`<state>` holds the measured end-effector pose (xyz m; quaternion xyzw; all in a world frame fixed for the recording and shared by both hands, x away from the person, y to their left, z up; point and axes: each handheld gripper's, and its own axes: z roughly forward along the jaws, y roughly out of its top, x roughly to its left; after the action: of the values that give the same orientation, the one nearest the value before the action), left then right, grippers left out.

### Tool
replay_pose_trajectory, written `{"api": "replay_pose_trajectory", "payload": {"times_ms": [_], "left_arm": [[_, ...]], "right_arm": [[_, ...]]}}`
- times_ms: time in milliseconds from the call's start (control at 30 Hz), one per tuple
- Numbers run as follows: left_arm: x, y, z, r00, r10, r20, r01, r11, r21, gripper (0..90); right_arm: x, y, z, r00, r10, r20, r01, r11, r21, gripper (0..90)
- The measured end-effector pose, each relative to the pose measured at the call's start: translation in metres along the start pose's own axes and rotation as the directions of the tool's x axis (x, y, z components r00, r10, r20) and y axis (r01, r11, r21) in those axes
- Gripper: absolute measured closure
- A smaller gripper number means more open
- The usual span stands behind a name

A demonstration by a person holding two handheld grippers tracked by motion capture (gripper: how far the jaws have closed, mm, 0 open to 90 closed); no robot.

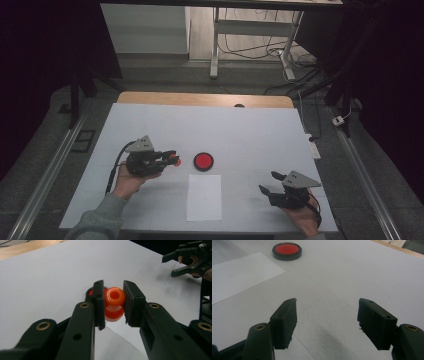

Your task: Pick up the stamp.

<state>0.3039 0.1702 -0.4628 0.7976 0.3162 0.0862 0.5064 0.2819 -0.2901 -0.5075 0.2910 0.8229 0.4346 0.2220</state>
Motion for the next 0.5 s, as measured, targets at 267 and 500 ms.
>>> {"api": "replay_pose_trajectory", "payload": {"times_ms": [267, 500], "left_arm": [[-0.013, 0.006, 0.009, 0.9992, 0.028, 0.029, -0.028, 0.9996, 0.003, 72.4], [-0.021, 0.009, 0.015, 0.9979, 0.045, 0.046, -0.045, 0.9989, 0.010, 72.4]], "right_arm": [[0.001, 0.000, 0.000, 1.0000, -0.004, -0.002, 0.004, 1.000, -0.002, 31.4], [0.002, 0.001, 0.000, 1.0000, -0.009, -0.002, 0.009, 1.000, -0.006, 31.4]]}}
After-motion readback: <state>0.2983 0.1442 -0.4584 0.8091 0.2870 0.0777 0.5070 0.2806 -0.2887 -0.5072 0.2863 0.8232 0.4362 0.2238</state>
